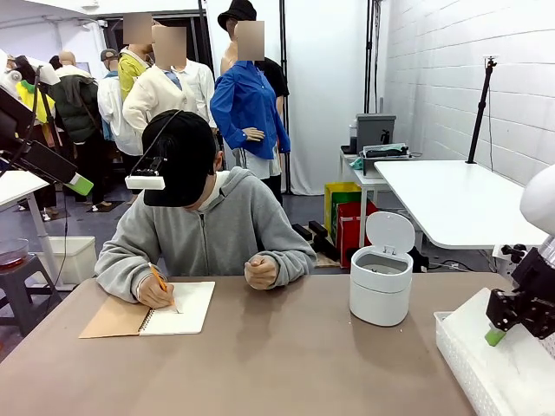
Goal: Sort the paper based on its condition.
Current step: If a person hands you a paper, place it in the Organizing basket , and if it's crumpled, put it in the Trash can.
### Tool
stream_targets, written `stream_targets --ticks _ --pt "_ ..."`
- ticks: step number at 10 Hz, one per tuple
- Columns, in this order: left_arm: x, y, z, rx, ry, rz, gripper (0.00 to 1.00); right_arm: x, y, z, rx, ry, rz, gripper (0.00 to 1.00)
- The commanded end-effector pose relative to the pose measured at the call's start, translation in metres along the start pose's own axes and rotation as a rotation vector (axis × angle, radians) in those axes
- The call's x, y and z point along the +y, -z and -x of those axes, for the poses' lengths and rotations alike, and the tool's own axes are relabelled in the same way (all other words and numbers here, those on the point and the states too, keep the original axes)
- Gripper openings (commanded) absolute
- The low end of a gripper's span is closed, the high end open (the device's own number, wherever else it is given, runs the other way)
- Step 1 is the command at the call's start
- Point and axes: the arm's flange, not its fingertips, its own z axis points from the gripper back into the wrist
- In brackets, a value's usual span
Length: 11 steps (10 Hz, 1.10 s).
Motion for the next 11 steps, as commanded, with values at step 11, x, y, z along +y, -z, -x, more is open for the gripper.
stream_targets --ticks 11 --pt "0.0 0.0 0.0 -0.003 0.0 -0.001 1.0 0.044 -0.073 0.035 -0.089 -0.152 0.232 1.0"
